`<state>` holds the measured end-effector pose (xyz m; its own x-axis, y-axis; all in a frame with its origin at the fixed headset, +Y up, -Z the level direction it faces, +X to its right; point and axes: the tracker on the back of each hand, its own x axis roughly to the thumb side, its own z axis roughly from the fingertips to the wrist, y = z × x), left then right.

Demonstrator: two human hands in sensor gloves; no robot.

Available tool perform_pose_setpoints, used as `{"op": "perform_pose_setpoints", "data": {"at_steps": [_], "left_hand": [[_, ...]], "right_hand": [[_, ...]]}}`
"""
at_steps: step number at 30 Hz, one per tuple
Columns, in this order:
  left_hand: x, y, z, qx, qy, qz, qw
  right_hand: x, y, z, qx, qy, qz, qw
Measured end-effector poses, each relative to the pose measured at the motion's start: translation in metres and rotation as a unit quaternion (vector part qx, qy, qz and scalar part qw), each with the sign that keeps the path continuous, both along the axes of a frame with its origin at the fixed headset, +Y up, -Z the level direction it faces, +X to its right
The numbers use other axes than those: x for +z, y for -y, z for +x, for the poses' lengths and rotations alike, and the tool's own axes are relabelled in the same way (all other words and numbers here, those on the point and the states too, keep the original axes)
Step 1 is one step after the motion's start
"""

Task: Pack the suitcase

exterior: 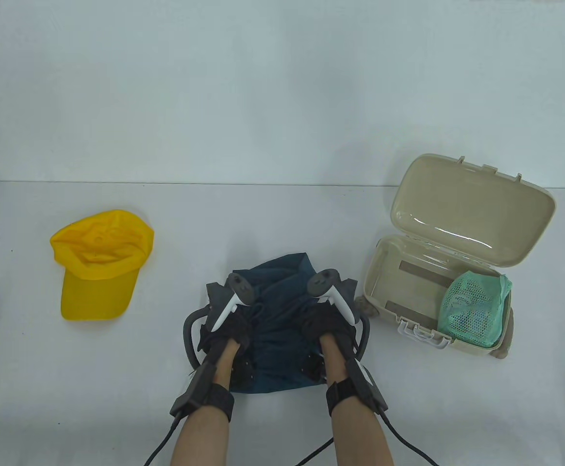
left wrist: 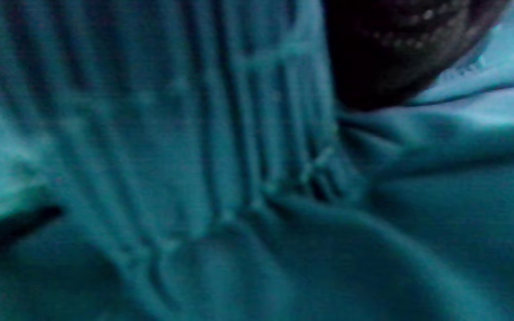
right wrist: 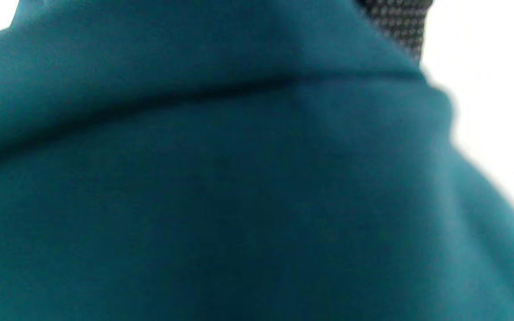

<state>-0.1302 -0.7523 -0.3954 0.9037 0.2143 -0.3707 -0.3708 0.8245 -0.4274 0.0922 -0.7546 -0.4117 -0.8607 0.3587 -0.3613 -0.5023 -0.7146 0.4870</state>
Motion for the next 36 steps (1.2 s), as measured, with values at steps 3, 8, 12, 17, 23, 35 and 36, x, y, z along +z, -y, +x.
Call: {"op": "perform_pose_setpoints", "data": {"at_steps": [3,8,12,17,23,35,36], "left_hand": [[0.000,0.002,-0.018,0.092,-0.031,-0.016,0.995],[-0.001,0.001,-0.042,0.213,-0.034,-0.042,0.976],[-0.003,-0.018,-0.051,0.302,-0.029,-0.015,0.953],[-0.011,-0.075,-0.041,0.345,0.000,0.044,0.938],[-0.029,-0.159,0.006,0.341,0.059,0.110,0.932],[-0.078,-0.192,0.156,0.322,0.197,0.114,0.919],[-0.080,-0.185,0.169,0.319,0.203,0.105,0.920]], "right_hand": [[0.002,0.001,0.005,-0.019,0.009,-0.005,1.000],[0.002,-0.005,0.014,-0.071,0.012,-0.010,0.997],[0.002,-0.031,0.026,-0.123,0.011,0.023,0.992],[0.004,-0.090,0.050,-0.185,0.007,0.093,0.978],[0.011,-0.170,0.099,-0.205,0.029,0.183,0.961],[0.024,-0.208,0.230,-0.150,0.153,0.251,0.944],[0.025,-0.202,0.241,-0.145,0.159,0.249,0.944]]}}
